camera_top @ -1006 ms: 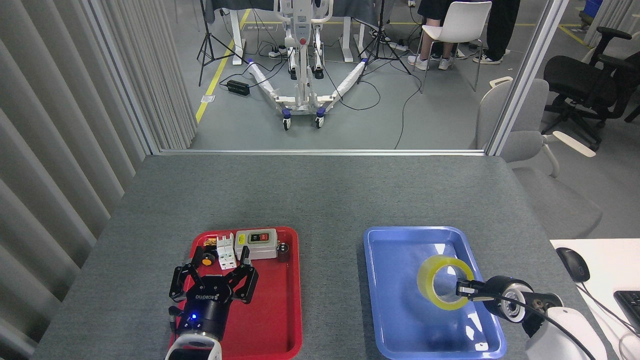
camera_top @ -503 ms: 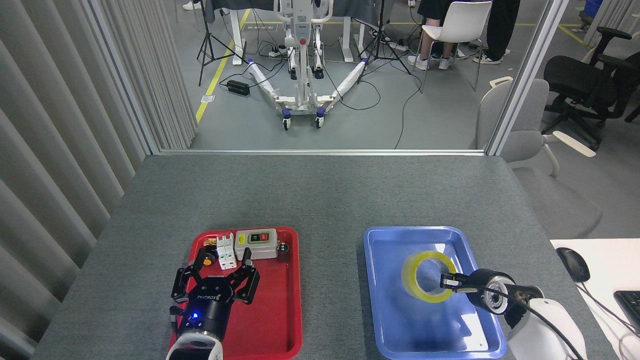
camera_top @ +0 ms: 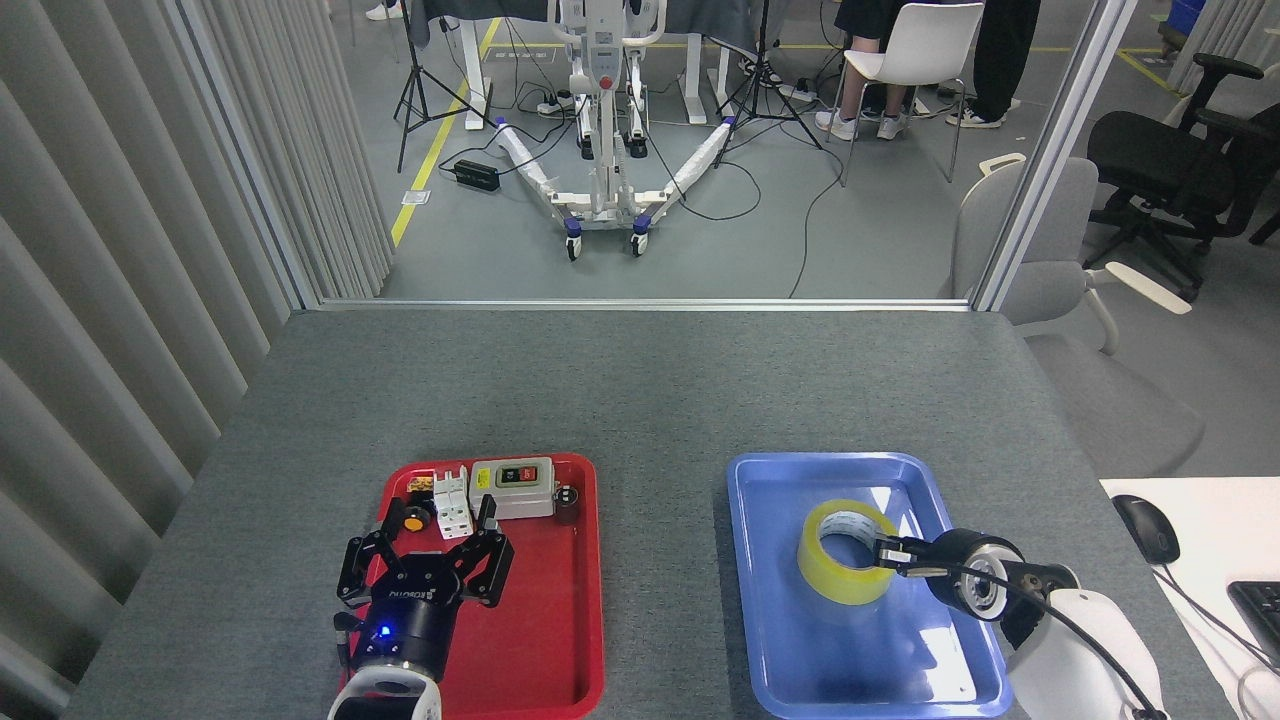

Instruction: Place and move tape with both arms

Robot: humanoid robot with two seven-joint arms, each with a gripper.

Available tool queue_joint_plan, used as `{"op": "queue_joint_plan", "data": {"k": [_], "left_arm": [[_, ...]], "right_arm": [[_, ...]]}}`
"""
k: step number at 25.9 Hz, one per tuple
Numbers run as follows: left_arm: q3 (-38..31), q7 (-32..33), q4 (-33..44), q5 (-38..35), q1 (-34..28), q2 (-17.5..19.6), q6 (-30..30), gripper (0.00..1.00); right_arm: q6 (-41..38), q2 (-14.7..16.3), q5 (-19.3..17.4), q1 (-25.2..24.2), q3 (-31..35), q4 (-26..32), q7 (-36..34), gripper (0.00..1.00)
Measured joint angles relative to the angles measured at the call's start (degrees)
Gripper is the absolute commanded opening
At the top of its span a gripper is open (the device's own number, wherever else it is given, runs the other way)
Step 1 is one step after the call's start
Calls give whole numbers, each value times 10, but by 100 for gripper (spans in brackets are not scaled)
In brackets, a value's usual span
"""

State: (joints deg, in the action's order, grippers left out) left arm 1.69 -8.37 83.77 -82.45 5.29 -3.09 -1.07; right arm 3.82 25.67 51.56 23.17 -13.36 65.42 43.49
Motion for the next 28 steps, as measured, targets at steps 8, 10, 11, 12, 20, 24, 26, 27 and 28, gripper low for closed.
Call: {"op": "queue_joint_plan", "data": {"k": [8, 10, 11, 12, 20, 24, 26, 27, 28], "left_arm": [[0, -1, 0, 0, 4, 5, 1, 100], [0, -1, 1, 0, 4, 4, 2, 100], [0, -1, 1, 0, 4, 4, 4, 100], [0, -1, 2, 0, 4, 4, 5, 100], [0, -1, 6, -1, 4, 4, 9, 100], [-1, -1, 7, -2, 5, 5, 10, 100], [-1, -1, 8, -2, 6, 5, 10, 100], [-1, -1, 8, -2, 6, 5, 10, 100], [-1, -1, 8, -2, 6, 5, 10, 100]], "right_arm": [[-5, 1, 10, 1, 4, 20, -26, 45], [-7, 2, 18, 0, 4, 34, -56, 50], [-8, 2, 23, -2, 6, 42, -70, 53], [-9, 2, 32, -3, 10, 50, -90, 55], [-30, -40, 198, -40, 102, 107, -294, 96], [-34, -82, 266, -77, 157, 156, -366, 99], [-41, -100, 279, -97, 181, 181, -378, 99], [-44, -106, 283, -106, 189, 194, -383, 99], [-46, -110, 286, -117, 195, 205, -386, 99]]}}
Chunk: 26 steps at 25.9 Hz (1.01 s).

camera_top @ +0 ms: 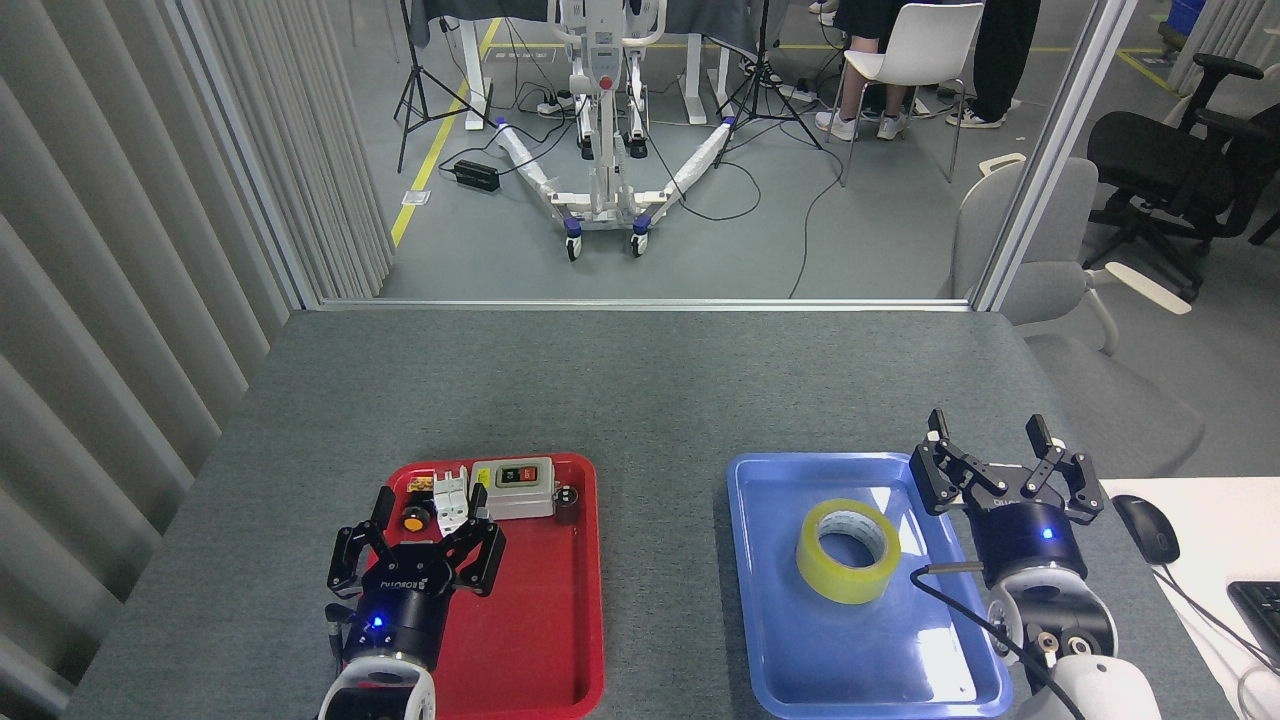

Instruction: Place and move tape with both arms

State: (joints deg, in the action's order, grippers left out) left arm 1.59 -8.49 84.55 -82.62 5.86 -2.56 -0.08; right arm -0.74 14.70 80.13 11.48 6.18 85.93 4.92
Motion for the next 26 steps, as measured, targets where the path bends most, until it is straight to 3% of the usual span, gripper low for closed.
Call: {"op": "queue_joint_plan", "data": {"k": [9, 14, 26], "left_arm": [[0, -1, -1, 0, -1, 0, 0, 100], [0, -9, -1, 0, -1, 0, 0, 100], [0, -14, -5, 2, -2, -1, 0, 100]], "right_arm": [[-4, -8, 5, -106, 25, 78, -13, 99], [-2, -7, 6, -151, 25, 94, -31, 99], [-11, 30, -2, -142, 19, 84, -42, 100]]}}
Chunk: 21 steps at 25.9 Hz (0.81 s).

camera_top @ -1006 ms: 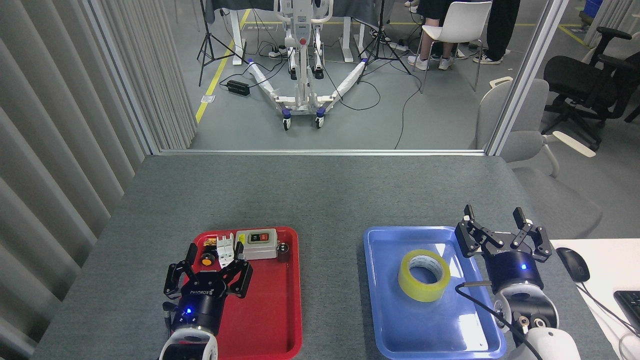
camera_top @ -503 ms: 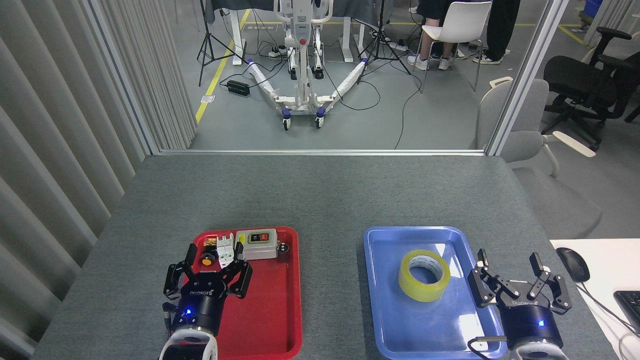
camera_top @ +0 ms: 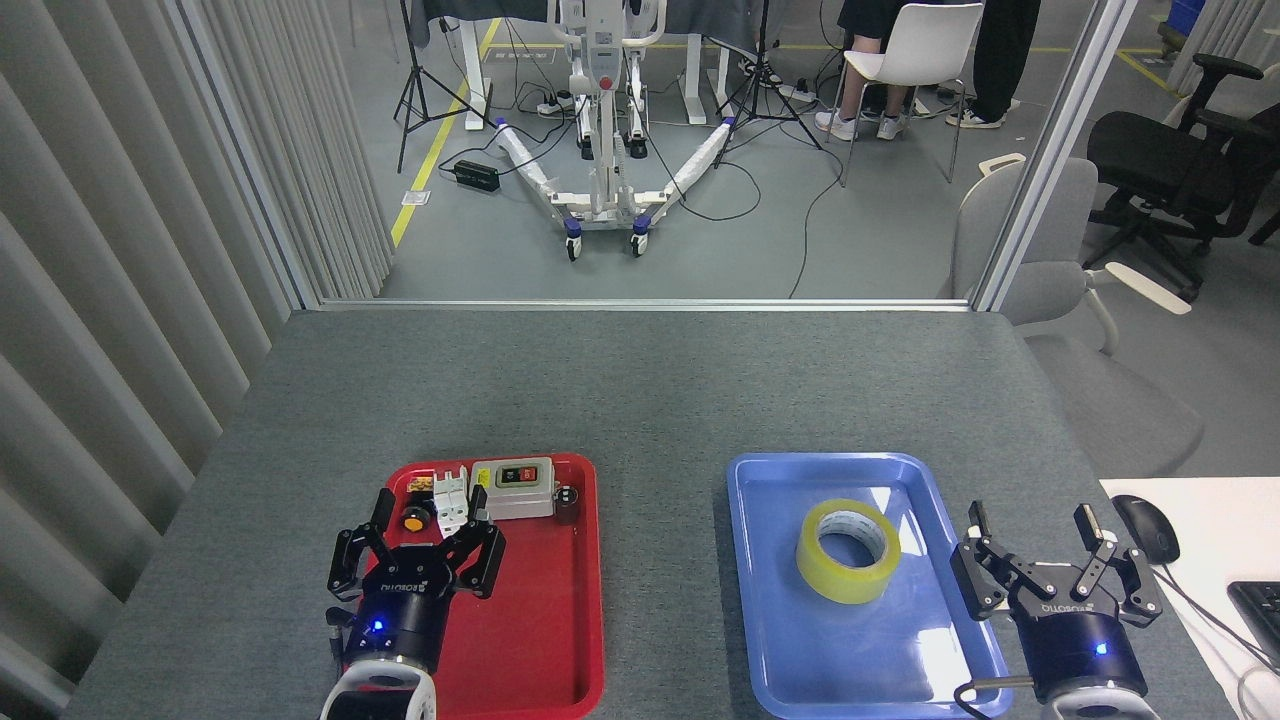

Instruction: Place and move tape with both arms

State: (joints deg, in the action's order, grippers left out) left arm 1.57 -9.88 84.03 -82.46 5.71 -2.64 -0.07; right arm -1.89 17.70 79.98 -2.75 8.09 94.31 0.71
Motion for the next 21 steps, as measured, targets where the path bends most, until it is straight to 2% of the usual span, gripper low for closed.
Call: {"op": "queue_joint_plan", "data": {"k": [21], "left_arm": [[-2, -7, 1, 2, 6, -3, 7, 100]], "right_arm": [[-10, 6, -5, -2, -14, -1, -4, 100]]}}
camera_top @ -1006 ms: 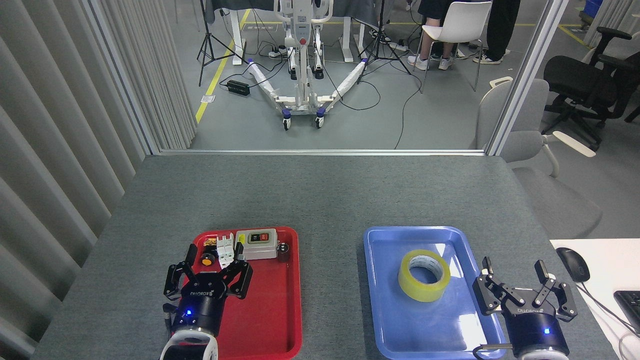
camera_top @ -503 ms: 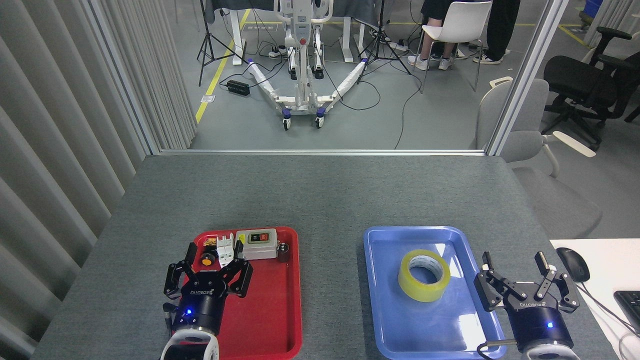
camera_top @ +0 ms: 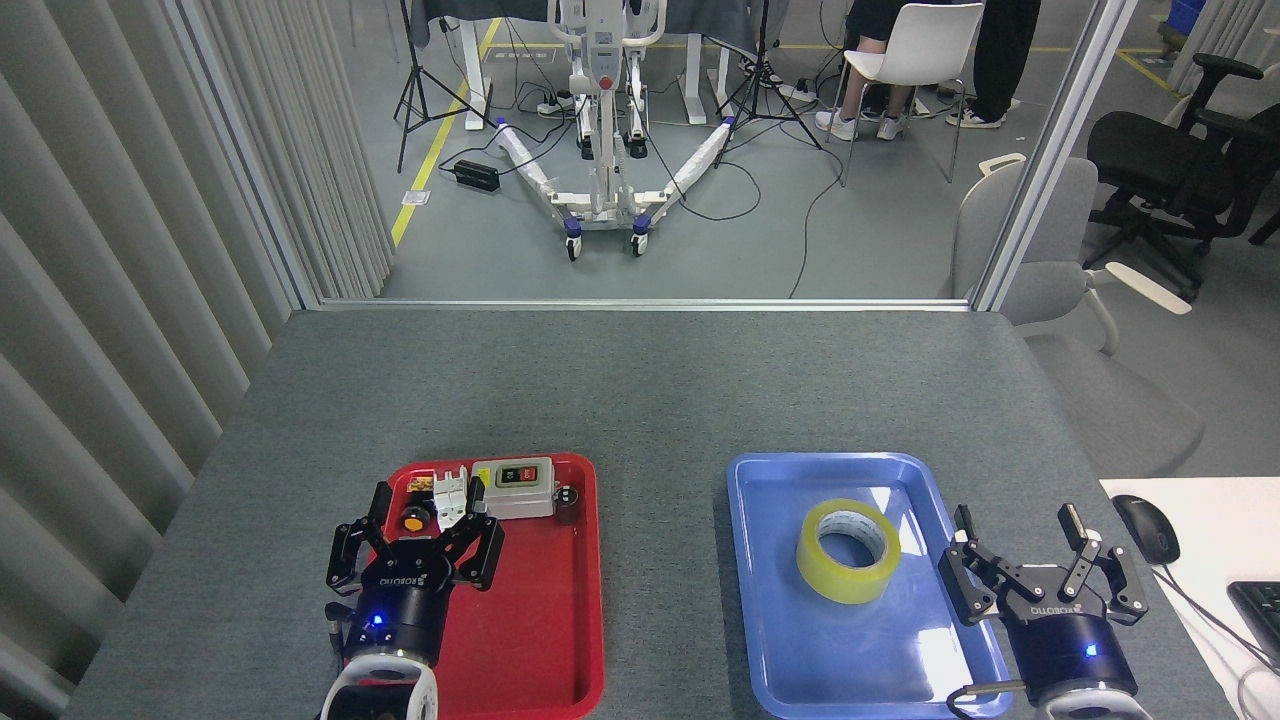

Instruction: Place and move tape with both arms

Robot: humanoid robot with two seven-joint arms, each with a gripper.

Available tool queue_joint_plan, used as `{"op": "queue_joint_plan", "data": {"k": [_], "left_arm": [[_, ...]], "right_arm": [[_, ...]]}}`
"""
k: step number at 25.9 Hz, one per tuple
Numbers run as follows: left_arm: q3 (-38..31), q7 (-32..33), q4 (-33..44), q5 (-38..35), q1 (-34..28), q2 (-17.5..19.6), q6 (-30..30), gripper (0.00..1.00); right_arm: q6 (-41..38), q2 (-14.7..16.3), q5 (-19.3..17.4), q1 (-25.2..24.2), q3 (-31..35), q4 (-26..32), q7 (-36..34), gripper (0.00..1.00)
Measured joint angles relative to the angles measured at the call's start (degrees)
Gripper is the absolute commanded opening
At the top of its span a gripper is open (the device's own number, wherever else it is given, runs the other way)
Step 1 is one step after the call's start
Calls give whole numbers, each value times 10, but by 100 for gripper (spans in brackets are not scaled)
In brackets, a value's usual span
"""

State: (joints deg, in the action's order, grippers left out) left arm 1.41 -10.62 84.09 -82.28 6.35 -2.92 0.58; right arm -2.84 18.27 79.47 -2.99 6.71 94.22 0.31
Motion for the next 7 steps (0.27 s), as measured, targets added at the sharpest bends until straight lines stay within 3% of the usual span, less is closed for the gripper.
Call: {"op": "queue_joint_plan", "data": {"k": [7], "left_arm": [[-5, 0, 1, 1, -2, 3, 2, 100]], "right_arm": [[0, 0, 0, 1, 0, 0, -1, 100]]}}
